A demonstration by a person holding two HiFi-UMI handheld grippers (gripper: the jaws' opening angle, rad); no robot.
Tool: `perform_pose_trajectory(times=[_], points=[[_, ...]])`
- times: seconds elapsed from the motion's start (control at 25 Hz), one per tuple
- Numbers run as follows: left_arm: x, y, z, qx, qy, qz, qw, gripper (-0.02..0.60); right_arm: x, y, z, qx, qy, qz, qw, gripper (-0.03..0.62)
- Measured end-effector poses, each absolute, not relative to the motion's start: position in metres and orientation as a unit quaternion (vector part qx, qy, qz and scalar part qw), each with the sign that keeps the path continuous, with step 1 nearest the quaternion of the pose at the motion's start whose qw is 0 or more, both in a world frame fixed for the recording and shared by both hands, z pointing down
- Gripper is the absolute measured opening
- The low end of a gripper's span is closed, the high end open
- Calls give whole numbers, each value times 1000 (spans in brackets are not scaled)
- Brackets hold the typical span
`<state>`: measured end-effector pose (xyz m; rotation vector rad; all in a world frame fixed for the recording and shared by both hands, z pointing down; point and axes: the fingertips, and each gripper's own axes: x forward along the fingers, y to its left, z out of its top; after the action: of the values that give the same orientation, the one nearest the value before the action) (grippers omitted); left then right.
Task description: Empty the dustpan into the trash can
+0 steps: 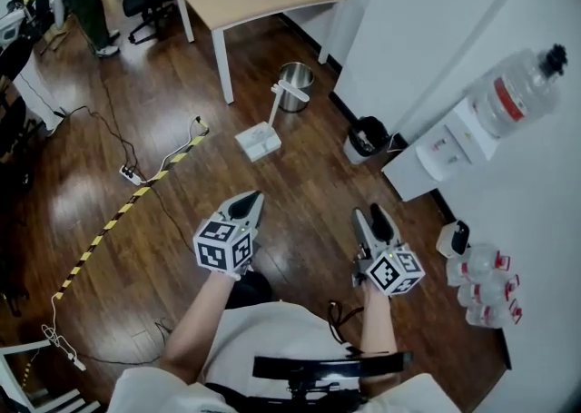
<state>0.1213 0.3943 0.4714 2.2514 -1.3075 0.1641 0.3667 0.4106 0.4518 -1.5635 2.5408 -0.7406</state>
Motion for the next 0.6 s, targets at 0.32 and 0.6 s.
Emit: perform_pose_trajectory(times=[0.32, 0.6], points=[[32, 340, 474, 830, -486, 44, 270, -11, 244, 323, 469, -466, 852, -238, -8, 377], [-21, 328, 486, 809, -511, 21, 290, -10, 164, 295, 489, -424, 873, -238, -44, 376]])
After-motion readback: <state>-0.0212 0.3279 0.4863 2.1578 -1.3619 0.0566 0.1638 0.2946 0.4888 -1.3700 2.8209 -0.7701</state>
